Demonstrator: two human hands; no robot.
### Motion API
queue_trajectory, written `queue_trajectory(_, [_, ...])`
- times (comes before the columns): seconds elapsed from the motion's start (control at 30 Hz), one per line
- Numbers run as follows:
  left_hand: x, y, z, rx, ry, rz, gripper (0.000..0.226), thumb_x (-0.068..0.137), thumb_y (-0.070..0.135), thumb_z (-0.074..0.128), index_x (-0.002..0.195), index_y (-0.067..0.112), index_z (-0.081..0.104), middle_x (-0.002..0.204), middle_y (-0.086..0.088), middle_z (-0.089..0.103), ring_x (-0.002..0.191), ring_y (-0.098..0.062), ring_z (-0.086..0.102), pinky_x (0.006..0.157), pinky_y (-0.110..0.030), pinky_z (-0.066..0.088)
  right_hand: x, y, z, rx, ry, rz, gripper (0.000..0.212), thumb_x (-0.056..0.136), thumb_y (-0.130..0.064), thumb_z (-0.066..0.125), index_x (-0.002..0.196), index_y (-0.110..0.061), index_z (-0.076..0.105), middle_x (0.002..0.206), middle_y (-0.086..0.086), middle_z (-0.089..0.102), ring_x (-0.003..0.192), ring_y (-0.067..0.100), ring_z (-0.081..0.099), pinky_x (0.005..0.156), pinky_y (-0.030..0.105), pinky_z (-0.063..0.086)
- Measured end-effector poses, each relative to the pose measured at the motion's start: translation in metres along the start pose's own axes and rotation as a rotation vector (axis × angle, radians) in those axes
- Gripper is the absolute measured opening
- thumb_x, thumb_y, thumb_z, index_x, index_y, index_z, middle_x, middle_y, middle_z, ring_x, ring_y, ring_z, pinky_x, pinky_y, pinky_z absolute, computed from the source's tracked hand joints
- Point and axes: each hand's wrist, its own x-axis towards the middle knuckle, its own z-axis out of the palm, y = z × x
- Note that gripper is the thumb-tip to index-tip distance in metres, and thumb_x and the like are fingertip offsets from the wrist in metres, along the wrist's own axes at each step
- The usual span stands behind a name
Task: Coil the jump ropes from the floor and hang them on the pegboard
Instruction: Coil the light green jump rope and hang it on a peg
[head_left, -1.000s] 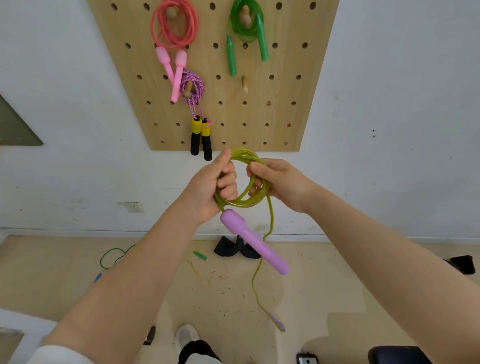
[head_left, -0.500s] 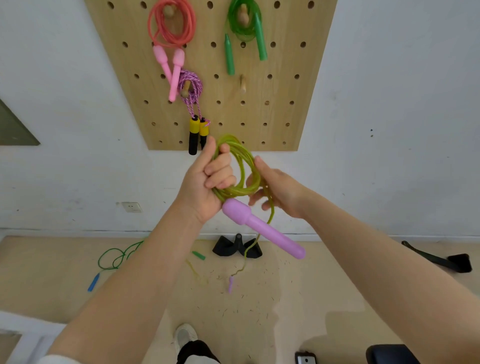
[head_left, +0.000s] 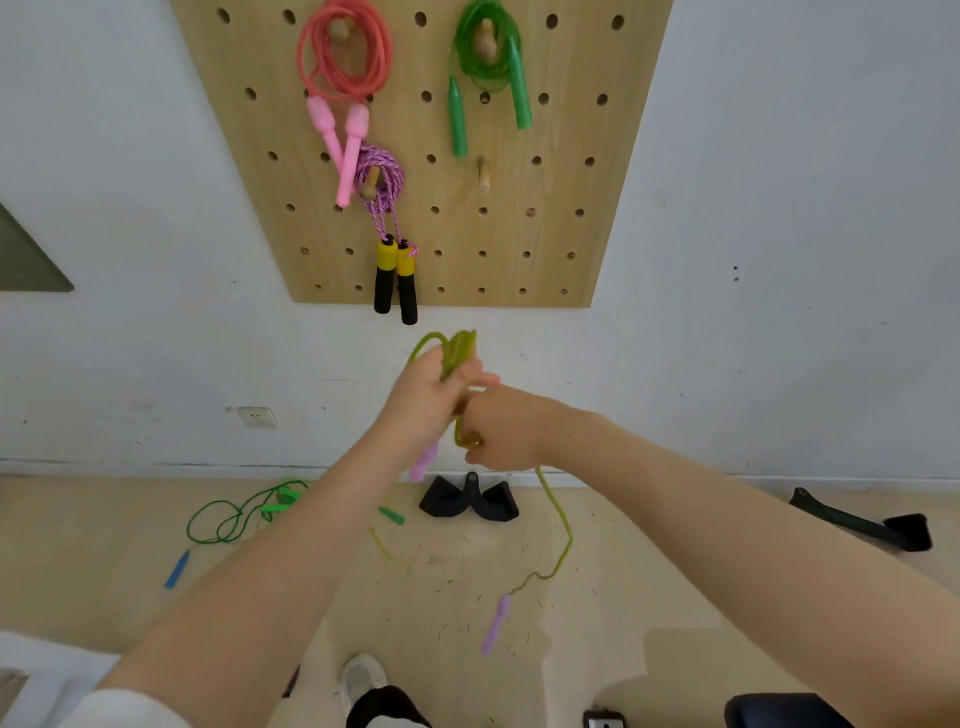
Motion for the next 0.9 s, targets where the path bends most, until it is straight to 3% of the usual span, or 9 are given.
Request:
queue_trajectory(0.1, [-0.004, -0.008, 0.001, 0.244, -0.014, -0.016, 0.015, 0.096, 0.023, 0.048, 0.082, 0.017, 0.05, 0.073, 0.007, 0.055, 0.062, -0.006, 0.054, 0.055, -0.017, 0.039, -0.012, -0.001, -0.024, 0.036, 0.129, -0.083, 0.019, 0.085, -0.011, 0.055, 0.068, -0.006, 0.061, 0.07, 0.006, 0.058, 0.067, 0.018, 0.048, 0.066, 0.027, 0.041])
queue_trajectory(0.23, [-0.019, -0.017, 0.001, -0.017, -0.167, -0.097, 0.019, 0.098, 0.029, 0.042, 0.097, 0.013, 0.054, 0.071, -0.005, 0.07, 0.058, -0.016, 0.065, 0.058, -0.024, 0.052, -0.028, 0.02, -0.056, 0.201, 0.399, -0.022, 0.015, 0.085, -0.027, 0.065, 0.079, -0.014, 0.062, 0.07, -0.007, 0.057, 0.067, 0.01, 0.051, 0.065, 0.024, 0.042])
queue_trajectory(0.3, [-0.018, -0.018, 0.005, -0.098, -0.102, -0.083, 0.021, 0.098, 0.03, 0.043, 0.096, 0.013, 0.055, 0.063, -0.003, 0.066, 0.052, -0.015, 0.06, 0.052, -0.023, 0.048, -0.029, 0.025, -0.055, 0.092, 0.312, 0.007, 0.02, 0.087, -0.032, 0.062, 0.076, -0.017, 0.055, 0.064, -0.01, 0.048, 0.062, 0.007, 0.044, 0.059, 0.023, 0.038])
queue_trajectory(0.4, [-0.005, -0.016, 0.001, -0.181, 0.041, -0.117, 0.018, 0.096, 0.025, 0.048, 0.088, 0.011, 0.056, 0.044, 0.009, 0.04, 0.039, -0.007, 0.032, 0.04, -0.019, 0.028, -0.024, 0.035, -0.04, -0.018, 0.199, 0.142, 0.01, 0.089, -0.024, 0.058, 0.092, -0.017, 0.052, 0.079, -0.003, 0.049, 0.078, 0.016, 0.046, 0.068, 0.029, 0.038])
queue_trajectory(0.5, [0.005, -0.014, -0.005, -0.22, 0.081, -0.191, 0.021, 0.094, 0.024, 0.051, 0.076, 0.015, 0.05, 0.043, 0.011, 0.031, 0.04, -0.008, 0.022, 0.039, -0.019, 0.018, -0.025, 0.041, -0.032, 0.101, -0.034, 0.228, 0.042, 0.083, -0.006, 0.051, 0.123, -0.016, 0.042, 0.09, 0.001, 0.048, 0.083, 0.019, 0.048, 0.067, 0.03, 0.042])
queue_trajectory(0.57, [0.008, -0.011, -0.007, -0.283, 0.108, -0.239, 0.024, 0.092, 0.022, 0.049, 0.07, 0.018, 0.042, 0.042, 0.01, 0.028, 0.038, -0.008, 0.02, 0.039, -0.019, 0.018, -0.026, 0.039, -0.026, 0.091, -0.167, 0.214, 0.047, 0.084, -0.012, 0.053, 0.128, -0.019, 0.039, 0.096, 0.0, 0.047, 0.087, 0.019, 0.049, 0.072, 0.031, 0.043])
queue_trajectory(0.67, [0.01, -0.006, -0.005, -0.413, 0.135, -0.267, 0.027, 0.093, 0.021, 0.046, 0.067, 0.017, 0.04, 0.043, 0.007, 0.033, 0.036, -0.008, 0.028, 0.039, -0.019, 0.026, -0.025, 0.029, -0.014, 0.008, -0.222, 0.095, 0.016, 0.093, -0.029, 0.049, 0.104, -0.019, 0.053, 0.089, -0.008, 0.045, 0.085, 0.015, 0.045, 0.076, 0.026, 0.037])
queue_trajectory(0.73, [0.006, -0.005, 0.001, -0.335, 0.097, -0.23, 0.027, 0.097, 0.026, 0.044, 0.073, 0.014, 0.047, 0.051, 0.003, 0.051, 0.041, -0.009, 0.047, 0.042, -0.02, 0.04, -0.025, 0.016, -0.014, 0.059, -0.134, -0.028, 0.025, 0.096, -0.03, 0.044, 0.078, -0.016, 0.053, 0.071, -0.008, 0.044, 0.071, 0.015, 0.044, 0.065, 0.025, 0.034])
queue_trajectory(0.9, [0.001, -0.008, 0.009, -0.27, -0.068, -0.17, 0.03, 0.098, 0.036, 0.041, 0.101, 0.011, 0.058, 0.092, -0.007, 0.064, 0.082, -0.017, 0.061, 0.074, -0.033, 0.049, -0.017, 0.002, -0.029, 0.059, 0.156, -0.086, 0.026, 0.091, -0.031, 0.055, 0.081, -0.01, 0.066, 0.063, -0.003, 0.049, 0.068, 0.016, 0.047, 0.056, 0.024, 0.035])
